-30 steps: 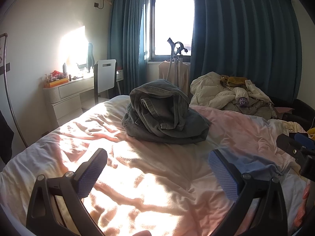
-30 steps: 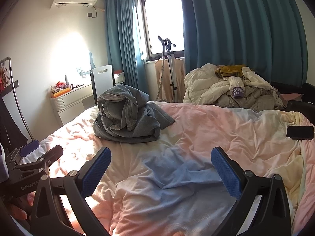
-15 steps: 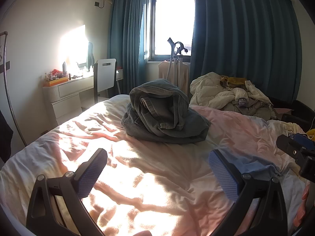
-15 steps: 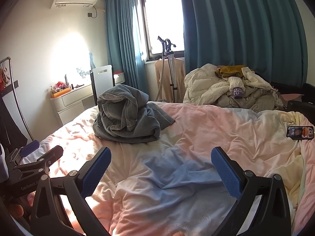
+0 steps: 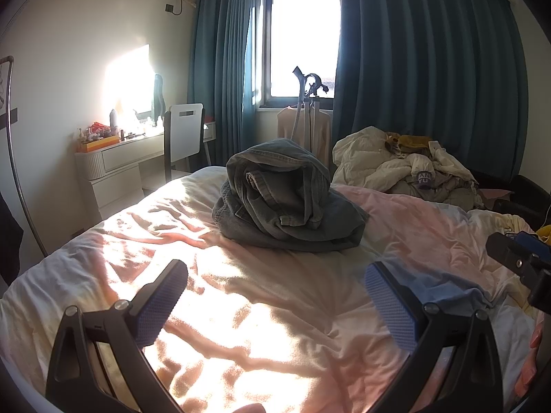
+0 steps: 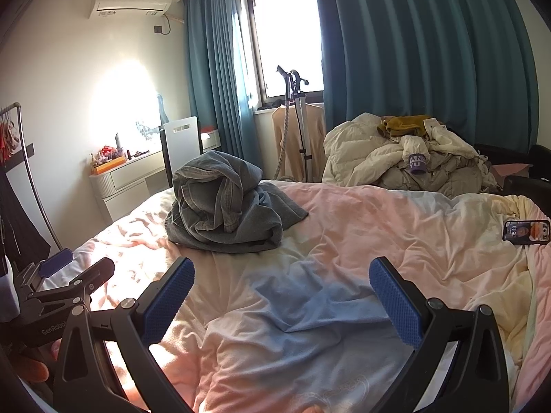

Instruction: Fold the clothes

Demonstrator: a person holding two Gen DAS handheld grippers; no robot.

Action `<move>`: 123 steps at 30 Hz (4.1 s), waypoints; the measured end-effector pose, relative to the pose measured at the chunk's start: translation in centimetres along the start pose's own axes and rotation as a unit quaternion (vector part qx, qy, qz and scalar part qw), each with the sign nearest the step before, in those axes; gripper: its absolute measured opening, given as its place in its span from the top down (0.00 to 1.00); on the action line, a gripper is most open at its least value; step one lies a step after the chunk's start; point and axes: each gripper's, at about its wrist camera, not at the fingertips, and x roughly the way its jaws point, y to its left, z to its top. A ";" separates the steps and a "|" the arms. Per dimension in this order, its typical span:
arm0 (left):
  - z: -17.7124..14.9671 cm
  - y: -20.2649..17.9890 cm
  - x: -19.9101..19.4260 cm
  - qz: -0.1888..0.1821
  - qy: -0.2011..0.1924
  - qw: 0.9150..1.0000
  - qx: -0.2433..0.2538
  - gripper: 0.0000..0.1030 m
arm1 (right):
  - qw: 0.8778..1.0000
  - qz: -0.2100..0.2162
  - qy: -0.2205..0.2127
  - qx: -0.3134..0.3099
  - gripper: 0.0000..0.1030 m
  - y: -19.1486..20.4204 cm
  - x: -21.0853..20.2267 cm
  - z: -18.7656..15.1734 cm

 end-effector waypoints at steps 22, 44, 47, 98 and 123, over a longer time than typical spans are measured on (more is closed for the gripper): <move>-0.2 -0.2 0.2 -0.007 0.000 1.000 0.004 0.00 | 1.000 -0.001 -0.002 0.003 0.00 0.0 -0.1 0.0; 8.1 -0.2 4.8 -0.037 -0.029 0.999 -0.027 0.00 | 0.999 0.031 0.016 0.027 0.00 -1.9 2.1 0.6; 8.7 0.7 6.7 -0.039 -0.034 0.998 -0.029 0.00 | 0.999 0.027 0.035 0.028 0.00 -2.1 4.0 0.7; 4.6 10.7 13.2 -0.147 -0.028 0.973 -0.175 0.00 | 0.976 -0.075 -0.092 0.182 0.88 -10.8 1.0 12.9; 3.2 8.0 14.6 -0.170 0.075 0.967 -0.177 0.00 | 0.916 -0.271 0.067 0.289 0.82 -30.8 -2.6 -0.6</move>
